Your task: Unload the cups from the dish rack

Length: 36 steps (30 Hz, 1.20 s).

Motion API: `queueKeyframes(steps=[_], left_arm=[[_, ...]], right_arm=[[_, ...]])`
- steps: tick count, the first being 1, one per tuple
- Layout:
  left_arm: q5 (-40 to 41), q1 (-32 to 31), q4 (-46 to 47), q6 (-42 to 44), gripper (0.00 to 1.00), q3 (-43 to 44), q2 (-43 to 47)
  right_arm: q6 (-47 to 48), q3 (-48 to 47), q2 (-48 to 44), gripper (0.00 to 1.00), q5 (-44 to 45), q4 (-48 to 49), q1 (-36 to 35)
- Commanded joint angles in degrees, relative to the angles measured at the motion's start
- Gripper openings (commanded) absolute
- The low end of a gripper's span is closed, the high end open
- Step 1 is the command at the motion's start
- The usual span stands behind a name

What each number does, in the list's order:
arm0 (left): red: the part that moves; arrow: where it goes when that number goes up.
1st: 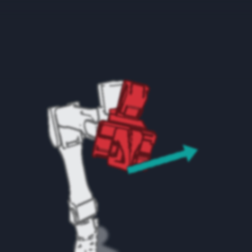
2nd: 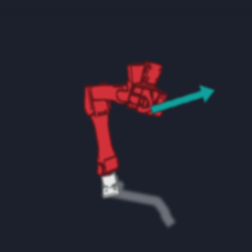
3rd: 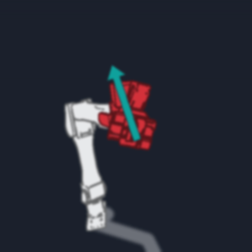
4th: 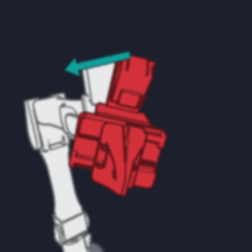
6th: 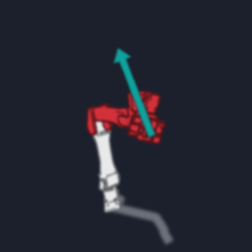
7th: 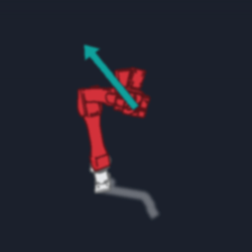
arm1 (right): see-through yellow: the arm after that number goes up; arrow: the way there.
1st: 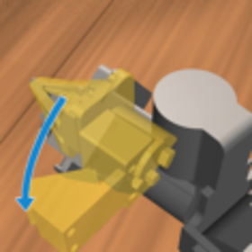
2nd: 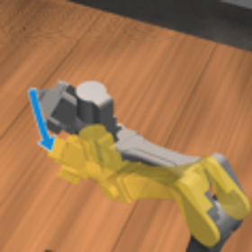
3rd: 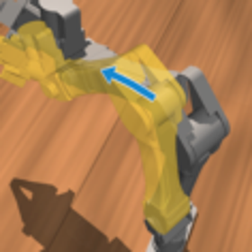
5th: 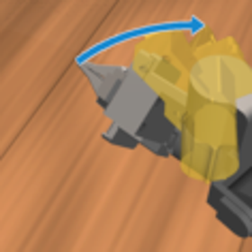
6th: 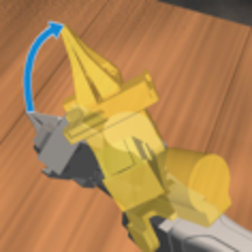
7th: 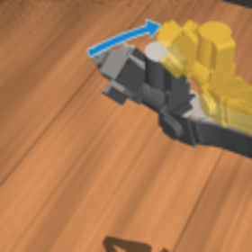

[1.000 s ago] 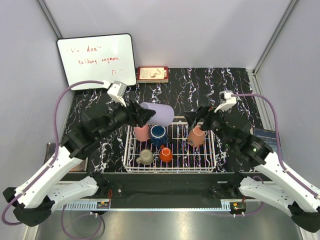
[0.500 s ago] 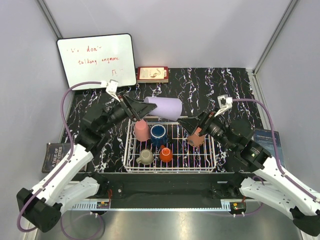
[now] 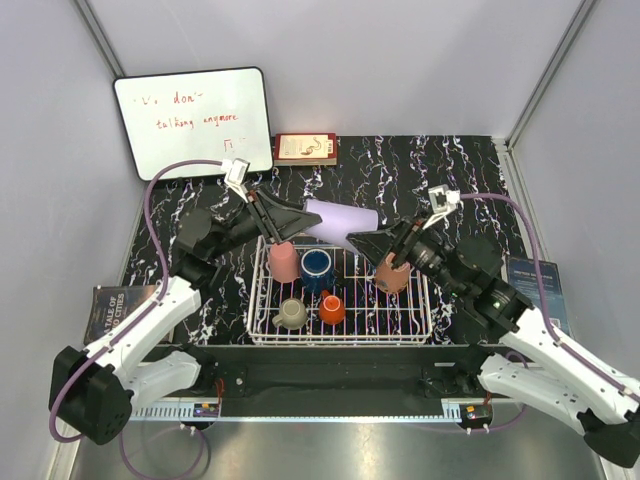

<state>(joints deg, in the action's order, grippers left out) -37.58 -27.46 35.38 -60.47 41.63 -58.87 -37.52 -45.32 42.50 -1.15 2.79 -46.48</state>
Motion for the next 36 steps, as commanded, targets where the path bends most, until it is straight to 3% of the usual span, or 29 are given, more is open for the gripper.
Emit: queueKeyframes(steps=[1,9,12,13,16,18,21,22,26,29,34,36], left_arm=[[-3.7,0.3,6.0,-1.5,0.00,0.6,1.3],[-5.7,0.3,7.2,-2.7,0.00,-0.7,0.4],[-6.0,0.2,5.1,-1.9,0.00,-0.5,0.4],[-6.2,0.3,4.7,-1.7,0.00,-0.5,0.4],[-6.4,0.3,2.3,-0.7,0.00,-0.1,0.2],[-5.9,0.3,-1.0,1.0,0.08,0.6,0.2],[-2.7,0.3,-14.2,8.3,0.65,4.7,1.5],[-1.2,0.3,-17.7,10.3,0.99,5.9,1.9],[12.7,0.3,-35.2,18.9,0.99,12.9,5.2],[20.8,0.3,-40.9,19.9,0.99,14.0,7.7],[30.5,0.3,-48.1,20.6,0.99,15.1,9.5],[32.7,0.3,-52.7,21.4,0.99,15.6,9.6]], right_arm=[[-0.1,-2.6,4.2,0.84,-3.9,5.2,-0.2],[-1.2,-4.9,11.9,0.64,-10.9,10.1,-0.2],[-0.9,-4.8,12.2,0.42,-11.2,10.1,-0.2],[-0.9,-4.6,12.1,0.26,-11.1,10.0,-0.2],[-1.0,-4.1,11.2,0.02,-10.4,9.3,-0.2],[-0.2,-4.1,10.2,0.00,-9.4,7.4,-0.2],[2.0,-4.9,7.1,0.00,-5.4,2.0,-0.2],[2.8,-5.6,5.2,0.00,-2.0,-2.0,-0.2],[6.8,-11.2,1.6,0.00,10.3,-15.3,-0.2],[9.3,-16.3,2.4,0.00,23.3,-25.5,-0.2],[10.0,-26.5,12.4,0.00,51.4,-42.4,-0.1],[11.3,-31.0,15.9,0.00,56.1,-44.4,0.4]])
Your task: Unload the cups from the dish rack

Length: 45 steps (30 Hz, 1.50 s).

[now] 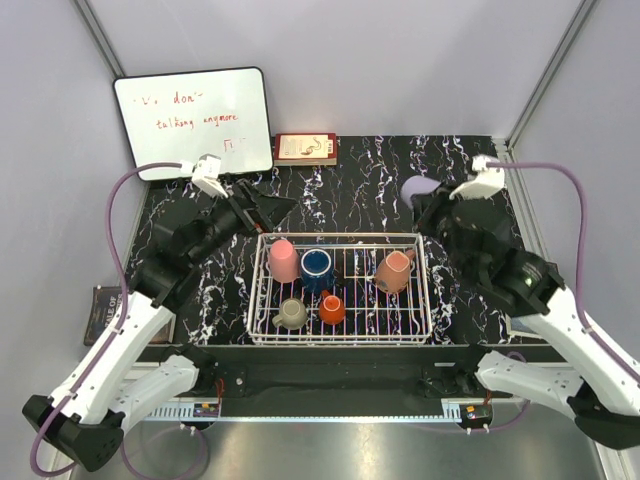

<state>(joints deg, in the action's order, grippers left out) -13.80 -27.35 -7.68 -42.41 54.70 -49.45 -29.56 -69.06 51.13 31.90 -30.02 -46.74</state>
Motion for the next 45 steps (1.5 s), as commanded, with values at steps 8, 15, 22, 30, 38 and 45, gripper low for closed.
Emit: queueKeyframes(steps=[8,15,22,30,38,45], left_arm=[[15.8,0.2,-22.4,4.7,0.99,4.3,0.1],[15.6,0.2,-24.5,5.1,0.99,3.0,0.8],[15.8,0.2,-25.9,5.3,0.99,1.6,0.1],[17.3,0.2,-25.5,5.2,0.99,0.1,-1.6],[17.4,0.2,-25.3,5.0,0.99,-0.8,-4.6],[17.8,0.1,-25.4,5.2,0.99,-0.5,-6.4]], right_arm=[[-5.3,-15.4,23.8,0.00,-6.8,-14.4,37.2],[-4.7,-22.4,41.6,0.00,-15.3,-13.7,49.3],[-6.6,-27.5,52.5,0.00,-20.9,-14.3,57.7],[-8.1,-29.0,59.0,0.00,-15.6,-13.4,59.0],[-9.3,-28.9,62.2,0.00,-9.2,-13.5,59.0],[-7.1,-31.1,65.1,0.00,-4.7,-14.5,59.3]])
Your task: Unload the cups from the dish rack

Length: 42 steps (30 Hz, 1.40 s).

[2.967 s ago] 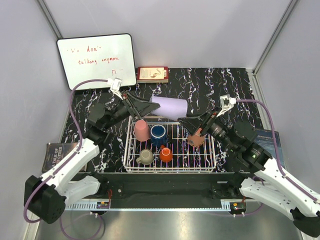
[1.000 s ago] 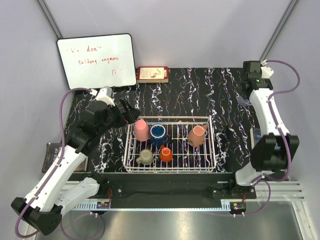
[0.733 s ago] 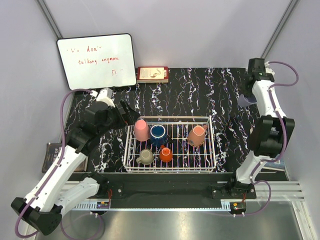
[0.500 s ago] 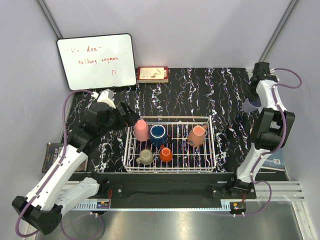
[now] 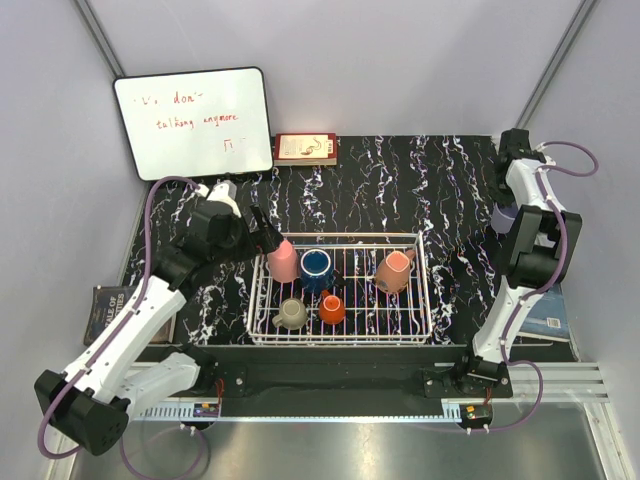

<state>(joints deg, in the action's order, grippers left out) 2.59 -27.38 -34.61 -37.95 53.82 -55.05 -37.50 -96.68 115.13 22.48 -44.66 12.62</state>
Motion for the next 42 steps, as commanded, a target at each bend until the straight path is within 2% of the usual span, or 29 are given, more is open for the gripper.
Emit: queueKeyframes(steps=[1,13,18,23,30,34,37,41,42], left_arm=[[1.3,0.1,1.5,0.8,0.99,0.4,-1.1],[1.4,0.1,1.3,0.3,0.99,-0.6,-0.7],[1.3,0.1,1.4,0.6,0.99,-0.5,-0.4],[1.5,0.1,1.4,0.6,0.99,-1.2,-0.1],[1.5,0.1,1.5,0.7,0.99,-1.4,1.1],[1.6,0.1,1.4,1.0,0.99,-1.1,1.3],[1.5,0.0,1.4,0.9,0.99,-1.1,1.3],[2.2,0.1,1.4,1.7,0.99,-0.7,1.6],[2.9,0.0,1.3,2.1,0.99,-0.6,1.6]], right_arm=[[0.9,-3.8,1.5,0.00,4.4,0.2,0.0],[1.8,-3.7,6.5,0.02,0.3,-0.2,0.1],[1.5,-3.6,3.6,0.30,-0.1,-0.2,0.1],[0.1,-4.3,-0.3,0.43,-5.0,0.1,-0.1],[-1.7,-4.6,-5.7,0.55,-6.7,0.5,-0.2],[-2.7,-3.8,-10.4,0.67,-8.2,3.7,-1.0],[-3.5,-4.2,-12.3,0.73,-9.7,3.5,-1.1],[-2.8,-3.6,-17.3,0.89,-9.1,3.6,-3.9],[-2.5,-3.3,-18.4,0.90,-8.9,3.9,-5.0]])
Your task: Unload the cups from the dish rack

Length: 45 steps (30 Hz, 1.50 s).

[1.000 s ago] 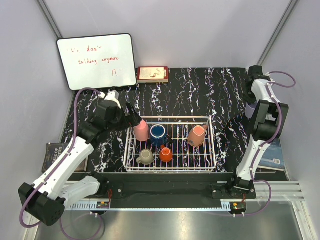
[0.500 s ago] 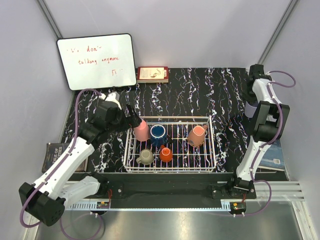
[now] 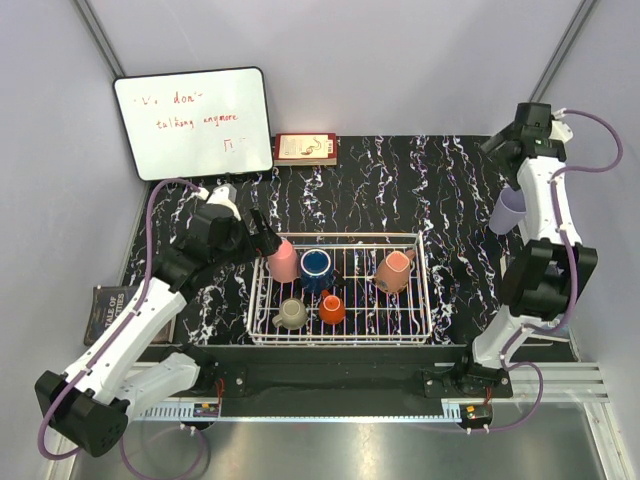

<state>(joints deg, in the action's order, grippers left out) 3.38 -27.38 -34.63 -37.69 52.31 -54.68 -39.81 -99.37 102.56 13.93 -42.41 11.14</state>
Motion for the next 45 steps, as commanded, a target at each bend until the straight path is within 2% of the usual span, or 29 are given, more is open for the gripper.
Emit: queueKeyframes(steps=[1,3,6,7,8,9,12,19,24,34,38,41,42,45], left_arm=[[2.4,0.1,1.2,1.9,0.99,1.3,1.2],[2.6,0.0,1.1,2.4,0.99,1.9,0.8],[2.3,-0.4,1.1,4.1,0.99,3.8,-0.8],[2.6,-0.7,0.9,4.7,0.99,4.4,-1.6],[2.9,-1.3,0.6,5.4,0.99,5.1,-3.2],[3.2,-2.9,0.6,7.3,0.99,6.4,-4.1],[7.1,-7.1,0.3,9.9,0.99,8.6,-7.6],[11.9,-9.1,0.0,9.3,0.99,9.7,-13.3],[14.5,-9.3,-0.8,6.2,0.99,9.0,-16.2],[12.6,-10.2,-0.6,4.8,0.97,9.3,-21.4],[12.8,-10.7,-0.7,5.1,0.86,8.9,-21.5],[13.0,-10.8,-0.7,5.3,0.71,8.5,-21.0],[13.1,-10.9,-0.7,5.3,0.62,8.4,-20.8],[13.5,-10.9,-0.8,5.7,0.50,8.4,-20.1]], right_arm=[[0.9,-0.2,-6.8,0.91,0.3,2.2,-4.5],[2.0,2.0,-10.6,0.92,2.6,4.3,-7.8],[2.5,8.6,-17.3,0.91,-3.4,9.2,-11.9],[3.3,11.5,-21.5,0.91,-8.7,11.8,-14.0],[3.7,16.8,-23.6,0.90,-9.4,16.0,-16.1],[4.4,18.9,-25.6,0.90,-9.5,17.4,-21.4],[7.7,25.2,-30.8,0.91,-6.4,18.4,-31.2],[6.9,35.1,-39.4,0.91,-3.2,17.4,-43.8],[6.5,39.3,-42.4,0.91,-2.6,17.3,-45.9],[5.8,44.7,-44.9,0.91,-2.6,17.3,-46.1],[5.6,45.2,-44.8,0.91,-2.7,17.5,-46.1],[5.5,45.2,-44.6,0.90,-2.9,17.5,-46.0],[5.4,45.3,-44.7,0.90,-2.8,17.5,-46.1],[5.4,45.2,-44.6,0.90,-2.8,17.6,-46.1]])
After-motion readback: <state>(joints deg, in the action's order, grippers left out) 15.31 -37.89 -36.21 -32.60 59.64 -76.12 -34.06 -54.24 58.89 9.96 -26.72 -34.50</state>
